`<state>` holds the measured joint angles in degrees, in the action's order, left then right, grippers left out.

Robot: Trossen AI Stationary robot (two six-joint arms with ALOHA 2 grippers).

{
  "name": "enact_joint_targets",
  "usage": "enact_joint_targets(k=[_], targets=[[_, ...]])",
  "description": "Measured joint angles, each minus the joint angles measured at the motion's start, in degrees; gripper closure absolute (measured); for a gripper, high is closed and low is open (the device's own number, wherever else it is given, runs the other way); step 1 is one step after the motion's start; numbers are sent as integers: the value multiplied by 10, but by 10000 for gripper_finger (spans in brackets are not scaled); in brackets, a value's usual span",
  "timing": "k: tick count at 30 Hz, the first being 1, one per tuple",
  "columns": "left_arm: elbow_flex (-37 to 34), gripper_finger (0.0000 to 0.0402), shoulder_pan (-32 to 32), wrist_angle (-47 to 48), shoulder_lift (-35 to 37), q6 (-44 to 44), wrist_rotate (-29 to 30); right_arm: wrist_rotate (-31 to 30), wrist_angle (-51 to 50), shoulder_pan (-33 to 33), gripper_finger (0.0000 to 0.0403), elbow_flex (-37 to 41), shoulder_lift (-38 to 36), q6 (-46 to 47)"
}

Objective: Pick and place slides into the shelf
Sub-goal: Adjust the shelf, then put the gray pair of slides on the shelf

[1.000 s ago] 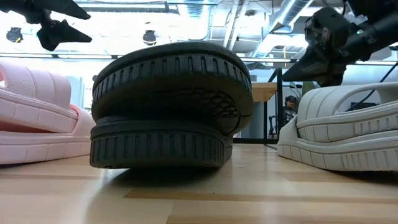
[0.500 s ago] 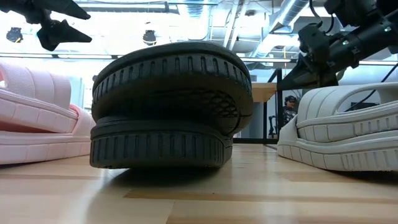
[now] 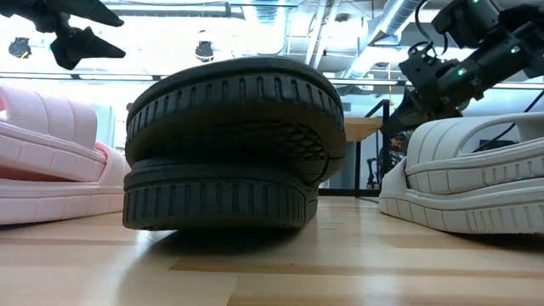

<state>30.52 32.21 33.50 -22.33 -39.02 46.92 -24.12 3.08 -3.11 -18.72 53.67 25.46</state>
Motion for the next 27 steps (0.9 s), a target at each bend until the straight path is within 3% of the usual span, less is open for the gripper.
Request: enact_joint_targets(k=[18,27], targets=[[0,116,0,0,0,0,0,4,-5,-64,403,0,0,-36],[0,116,0,0,0,3,0,61,31,-25,403,0,-7,-50]])
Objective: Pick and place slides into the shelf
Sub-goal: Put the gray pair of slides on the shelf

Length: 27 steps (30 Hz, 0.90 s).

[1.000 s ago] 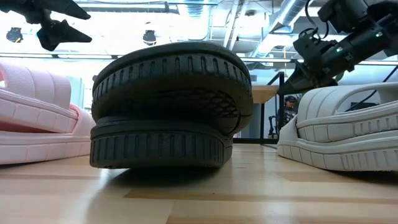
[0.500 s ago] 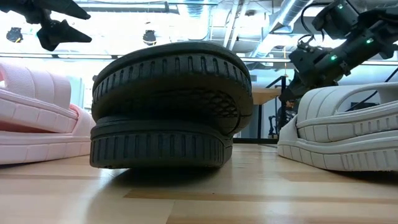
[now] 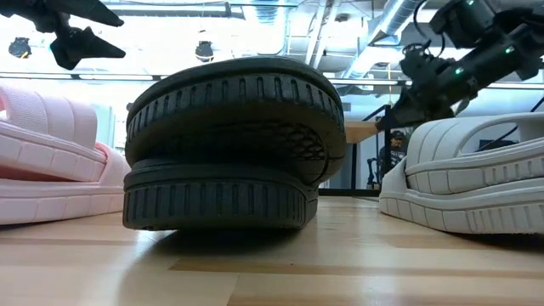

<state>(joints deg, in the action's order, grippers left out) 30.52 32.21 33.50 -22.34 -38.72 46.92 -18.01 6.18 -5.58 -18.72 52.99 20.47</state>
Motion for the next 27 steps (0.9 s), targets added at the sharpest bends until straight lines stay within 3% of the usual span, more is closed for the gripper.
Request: enact_joint_targets(k=[5,17,27], targets=[[0,116,0,-15,0,37,4,0,3,32,403,-11,-28,-8],[41,116,2,-108,0,229,1,2,3,69,403,-75,-161,-105],[79,116,17,-313,0,449,-1,7,3,74,403,-128,-245,-187]])
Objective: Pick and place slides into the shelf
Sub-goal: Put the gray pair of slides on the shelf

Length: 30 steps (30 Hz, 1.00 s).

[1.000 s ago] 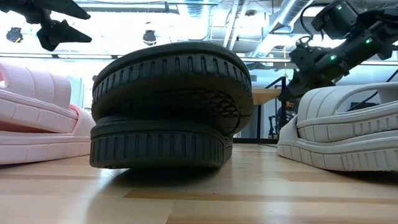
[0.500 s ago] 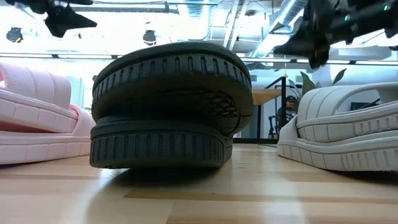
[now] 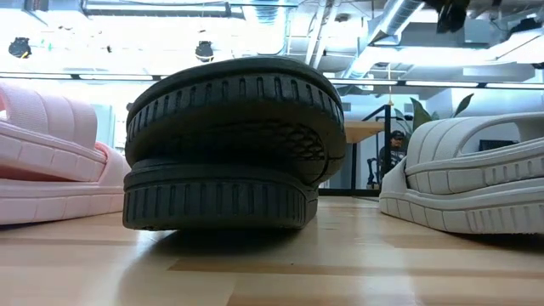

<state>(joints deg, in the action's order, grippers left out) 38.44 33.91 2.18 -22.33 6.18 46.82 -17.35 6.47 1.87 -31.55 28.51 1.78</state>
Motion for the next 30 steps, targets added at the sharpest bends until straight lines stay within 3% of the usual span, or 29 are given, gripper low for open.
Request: enact_joint_targets(k=[8,23,30], targets=[[2,116,0,-100,0,20,0,0,0,0,403,-39,-24,-63],[2,116,0,-31,-7,-69,2,0,0,0,403,-55,-24,-63],[2,116,-15,-69,-27,-83,75,0,0,0,403,-55,-23,-63]])
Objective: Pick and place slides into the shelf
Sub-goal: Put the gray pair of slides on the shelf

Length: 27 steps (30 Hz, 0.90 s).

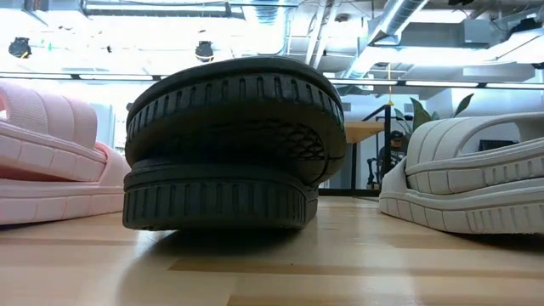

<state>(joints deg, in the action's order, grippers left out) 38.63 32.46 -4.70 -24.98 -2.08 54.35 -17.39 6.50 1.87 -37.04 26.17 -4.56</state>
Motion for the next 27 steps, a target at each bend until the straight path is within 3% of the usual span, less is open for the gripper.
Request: enact_joint_targets(k=[8,13,16,20,27], targets=[[0,126,-20,-127,-2,46,49,0,0,0,403,0,-1,0],[24,213,-12,-125,14,115,7,0,0,0,403,0,-12,1],[62,292,1,-50,18,119,-16,6,-17,0,403,-9,-24,19],[143,384,19,143,17,72,-77,52,-109,0,403,-58,-26,23],[248,383,28,432,9,-67,-168,78,-332,0,403,-186,0,26]])
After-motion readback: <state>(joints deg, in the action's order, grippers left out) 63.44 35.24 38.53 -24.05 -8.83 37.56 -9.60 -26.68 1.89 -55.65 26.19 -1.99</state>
